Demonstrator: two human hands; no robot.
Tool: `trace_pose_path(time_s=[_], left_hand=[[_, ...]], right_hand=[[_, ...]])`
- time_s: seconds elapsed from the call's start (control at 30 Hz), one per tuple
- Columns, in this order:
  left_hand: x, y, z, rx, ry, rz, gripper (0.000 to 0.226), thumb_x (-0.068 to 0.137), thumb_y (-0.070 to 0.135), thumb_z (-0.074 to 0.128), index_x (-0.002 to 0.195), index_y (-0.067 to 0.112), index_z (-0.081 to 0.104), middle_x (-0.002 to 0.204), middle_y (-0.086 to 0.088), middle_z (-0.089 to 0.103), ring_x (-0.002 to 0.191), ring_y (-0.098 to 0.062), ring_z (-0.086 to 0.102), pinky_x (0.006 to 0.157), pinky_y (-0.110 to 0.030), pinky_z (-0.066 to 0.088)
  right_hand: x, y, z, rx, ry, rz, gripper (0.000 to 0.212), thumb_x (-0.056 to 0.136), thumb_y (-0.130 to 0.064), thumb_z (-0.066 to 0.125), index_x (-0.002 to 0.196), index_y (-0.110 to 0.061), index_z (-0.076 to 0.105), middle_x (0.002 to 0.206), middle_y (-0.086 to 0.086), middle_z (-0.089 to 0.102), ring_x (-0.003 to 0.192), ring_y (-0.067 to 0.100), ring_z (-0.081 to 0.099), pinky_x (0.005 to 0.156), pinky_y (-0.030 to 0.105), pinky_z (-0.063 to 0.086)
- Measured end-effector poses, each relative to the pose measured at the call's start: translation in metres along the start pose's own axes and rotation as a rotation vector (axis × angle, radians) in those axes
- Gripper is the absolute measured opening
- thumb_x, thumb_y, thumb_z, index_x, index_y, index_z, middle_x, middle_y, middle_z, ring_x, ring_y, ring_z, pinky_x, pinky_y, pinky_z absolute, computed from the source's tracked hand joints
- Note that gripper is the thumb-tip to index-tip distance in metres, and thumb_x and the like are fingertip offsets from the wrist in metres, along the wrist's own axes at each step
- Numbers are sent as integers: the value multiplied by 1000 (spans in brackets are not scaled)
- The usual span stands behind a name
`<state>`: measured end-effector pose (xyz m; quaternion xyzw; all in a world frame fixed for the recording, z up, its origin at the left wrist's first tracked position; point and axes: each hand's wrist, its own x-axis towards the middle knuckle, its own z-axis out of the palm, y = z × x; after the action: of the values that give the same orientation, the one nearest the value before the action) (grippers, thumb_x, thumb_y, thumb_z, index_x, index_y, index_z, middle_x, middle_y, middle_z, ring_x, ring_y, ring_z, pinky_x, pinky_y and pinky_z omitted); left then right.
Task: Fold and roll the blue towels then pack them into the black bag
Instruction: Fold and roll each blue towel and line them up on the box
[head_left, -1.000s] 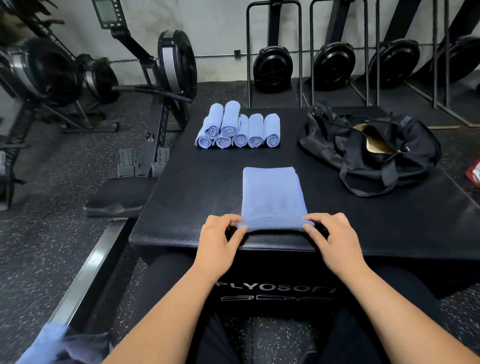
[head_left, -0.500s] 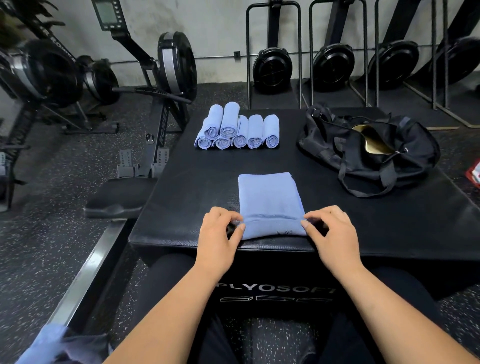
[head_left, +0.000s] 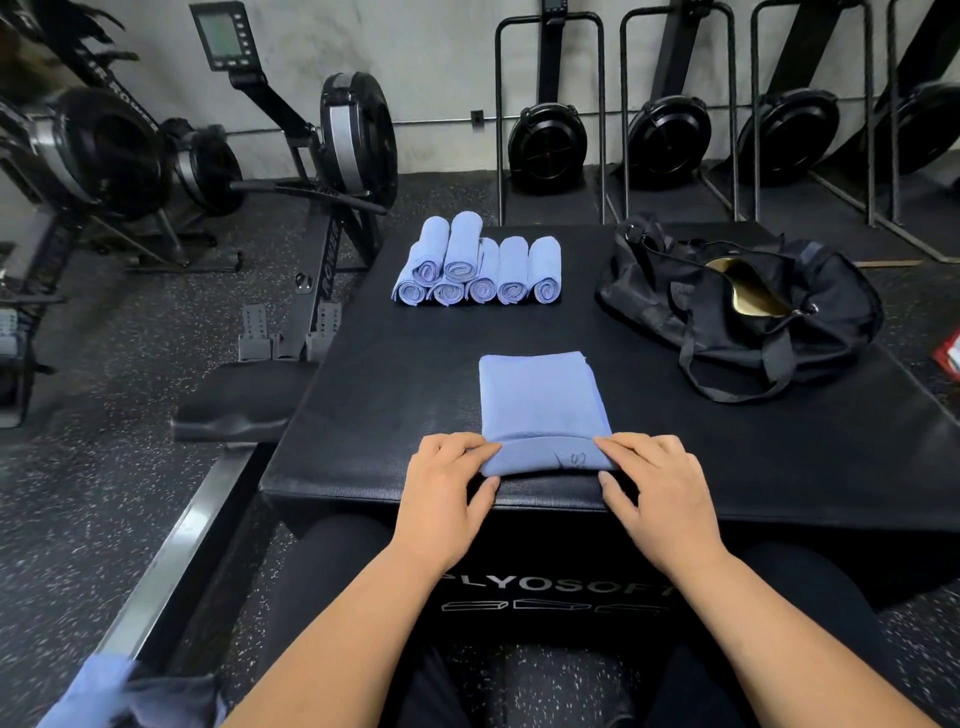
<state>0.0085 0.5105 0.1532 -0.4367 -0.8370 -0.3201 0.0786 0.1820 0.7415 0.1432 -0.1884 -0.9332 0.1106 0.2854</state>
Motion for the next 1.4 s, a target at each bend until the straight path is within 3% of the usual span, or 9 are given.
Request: trace_pose_path(time_s=[0.17,0.3,0.57,0.7,0.87,1.03,1.1,1.23,1.4], left_hand=[[5,-1,-3,-181,8,-143,33,95,30,76,127,37,72,118,26,66,116,1,47,105,-25,40],[5,6,-11,-307,17,-286,25,93,31,78,115,42,71,103,29,66,113,1,56,97,-17,42],[4,9,-16,-424,-11,-399,12,92,32,77,94,38,66,89,22,67,102,-5,60,84,-12,40],[8,12,-15,-400,-12,-423,10,92,31,76,88,35,67,84,20,67,99,-5,58,80,-15,40],[14,13,-12,-315,75,-322,24,90,19,78,102,37,68,104,22,63,108,-7,50,85,-13,40],[17,10,-10,-60,116,45,28,92,4,68,98,31,74,104,20,65,101,-15,51,87,-33,46],[11,8,-8,3,127,47,31,92,5,68,106,32,75,111,21,67,104,-15,53,88,-35,43],[4,6,-6,-14,85,0,32,92,29,71,123,33,72,125,25,64,114,-12,51,99,-31,38],[8,-2,-5,-95,13,-136,41,91,29,78,128,43,67,125,32,64,115,-6,47,104,-23,34]], right_hand=[[6,1,-2,148,-21,163,34,95,-35,74,129,-37,70,109,-20,67,96,14,50,85,43,49],[10,-3,-11,322,-75,372,30,92,-45,74,121,-51,69,95,-8,52,91,13,57,88,37,50],[10,-8,-21,495,-92,445,16,91,-42,77,107,-46,77,94,-7,61,90,-1,62,85,23,49],[15,-12,-20,482,-62,462,13,91,-42,77,103,-46,77,88,-10,63,89,4,62,84,29,49],[18,-14,-13,329,25,358,14,92,-35,77,103,-43,72,95,-20,62,96,11,49,80,32,48],[18,-9,-4,73,114,16,14,93,-15,78,100,-27,77,105,-16,68,91,21,51,75,41,47],[12,-3,1,19,103,-42,20,97,-13,71,109,-27,76,114,-16,69,95,23,54,75,39,43],[6,-3,-2,34,46,-28,31,98,-33,57,124,-30,72,127,-21,65,104,19,54,81,37,41],[13,-2,-4,90,-72,91,39,92,-38,77,130,-38,69,126,-26,64,106,13,48,92,41,44]])
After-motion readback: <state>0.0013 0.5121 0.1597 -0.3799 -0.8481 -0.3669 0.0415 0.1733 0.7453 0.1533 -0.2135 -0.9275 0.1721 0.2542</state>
